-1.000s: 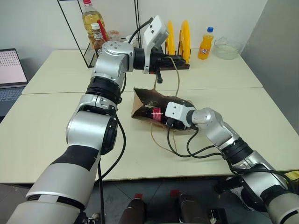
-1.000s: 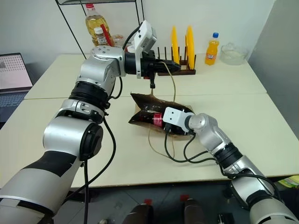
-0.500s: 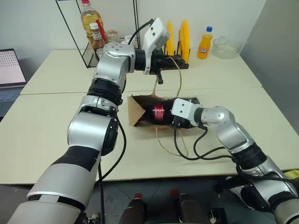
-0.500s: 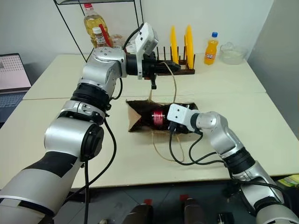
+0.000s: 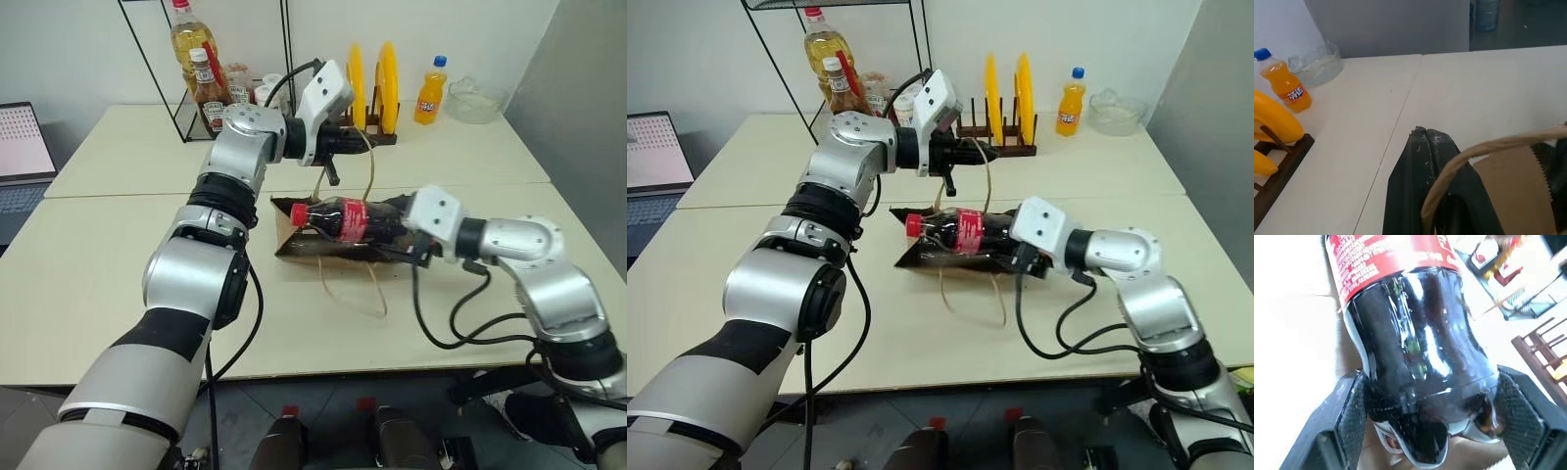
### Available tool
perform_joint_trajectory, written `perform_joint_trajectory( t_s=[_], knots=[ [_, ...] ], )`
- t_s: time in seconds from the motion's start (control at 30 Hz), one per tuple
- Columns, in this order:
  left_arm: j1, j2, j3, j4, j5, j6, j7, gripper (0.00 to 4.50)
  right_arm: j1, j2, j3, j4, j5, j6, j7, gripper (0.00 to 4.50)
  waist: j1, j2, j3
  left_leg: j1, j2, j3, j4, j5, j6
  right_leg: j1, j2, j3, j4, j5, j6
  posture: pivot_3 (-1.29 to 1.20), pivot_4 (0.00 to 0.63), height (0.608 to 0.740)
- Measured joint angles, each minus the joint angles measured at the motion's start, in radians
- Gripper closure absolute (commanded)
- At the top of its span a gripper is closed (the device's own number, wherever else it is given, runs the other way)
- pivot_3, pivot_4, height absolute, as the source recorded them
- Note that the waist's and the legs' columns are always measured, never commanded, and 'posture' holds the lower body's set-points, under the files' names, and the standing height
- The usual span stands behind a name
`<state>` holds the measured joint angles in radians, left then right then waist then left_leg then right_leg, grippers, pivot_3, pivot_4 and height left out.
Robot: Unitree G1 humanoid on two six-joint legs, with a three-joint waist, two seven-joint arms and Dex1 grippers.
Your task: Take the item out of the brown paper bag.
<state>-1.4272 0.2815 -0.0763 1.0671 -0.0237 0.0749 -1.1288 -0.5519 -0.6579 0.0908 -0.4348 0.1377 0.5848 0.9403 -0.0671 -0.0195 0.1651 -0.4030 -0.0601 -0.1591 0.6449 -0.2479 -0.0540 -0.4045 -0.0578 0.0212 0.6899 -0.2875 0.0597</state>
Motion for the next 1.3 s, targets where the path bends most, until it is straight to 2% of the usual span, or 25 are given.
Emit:
perform_joint_trajectory(
  t_s=[0.2,0.3,0.43,0.67,1.0,1.13,1.3],
  knots=[
    [0.0,0.004,-0.001,0.003,0.008,-0.003,0.006,4.5,0.001,-0.104,-0.208,-0.108,0.205,0.219,0.01,1.29,0.009,0.0,0.0,0.0,0.0,0.001,0.0,-0.002,0.003,0.0,0.0,0.0,0.0,0.0,0.0,0.0,0.15,0.74],
    [0.001,0.006,-0.001,0.003,0.009,-0.004,0.006,4.5,-0.038,-0.12,-0.31,-0.079,0.207,0.332,-0.112,1.29,0.012,0.0,0.0,0.0,0.0,0.002,0.0,-0.002,0.003,0.0,-0.001,0.0,0.001,0.0,0.0,0.0,0.15,0.74],
    [0.001,0.006,-0.004,0.003,0.009,-0.005,0.006,4.5,-0.012,-0.139,-0.383,0.048,0.099,0.465,-0.333,1.29,0.025,0.0,0.0,0.0,0.0,0.004,0.0,-0.002,0.004,0.0,-0.002,0.0,0.0,0.0,0.0,0.0,0.15,0.74],
    [0.002,-0.012,-0.008,0.003,0.011,-0.01,0.004,4.5,0.103,-0.114,-0.245,0.214,0.059,0.484,-0.396,1.29,0.017,0.0,0.0,0.0,0.0,0.011,0.0,-0.002,0.004,-0.001,-0.002,0.005,0.001,0.0,0.0,0.0,0.15,0.74],
    [0.002,-0.008,-0.008,0.001,0.011,-0.007,-0.009,4.5,0.11,-0.129,-0.166,0.384,0.052,0.481,-0.368,1.29,0.011,0.0,0.0,0.003,0.0,0.021,0.0,-0.002,0.005,-0.002,-0.002,0.014,0.003,0.0,0.0,0.0,0.15,0.74],
    [0.008,-0.004,-0.008,-0.003,0.012,-0.006,-0.009,4.5,0.103,-0.128,-0.166,0.401,0.053,0.469,-0.351,0.02,0.011,0.0,0.0,0.003,0.0,0.022,0.0,-0.002,0.005,-0.002,-0.002,0.015,0.003,0.0,0.0,0.0,0.15,0.74],
    [0.013,0.001,-0.008,-0.003,0.014,-0.006,0.001,4.5,0.102,-0.135,-0.164,0.375,0.063,0.425,-0.33,0.02,0.011,0.0,0.0,0.003,0.001,0.022,0.001,-0.002,0.005,-0.002,-0.002,0.015,0.003,0.0,0.0,0.0,0.15,0.74]
  ],
)
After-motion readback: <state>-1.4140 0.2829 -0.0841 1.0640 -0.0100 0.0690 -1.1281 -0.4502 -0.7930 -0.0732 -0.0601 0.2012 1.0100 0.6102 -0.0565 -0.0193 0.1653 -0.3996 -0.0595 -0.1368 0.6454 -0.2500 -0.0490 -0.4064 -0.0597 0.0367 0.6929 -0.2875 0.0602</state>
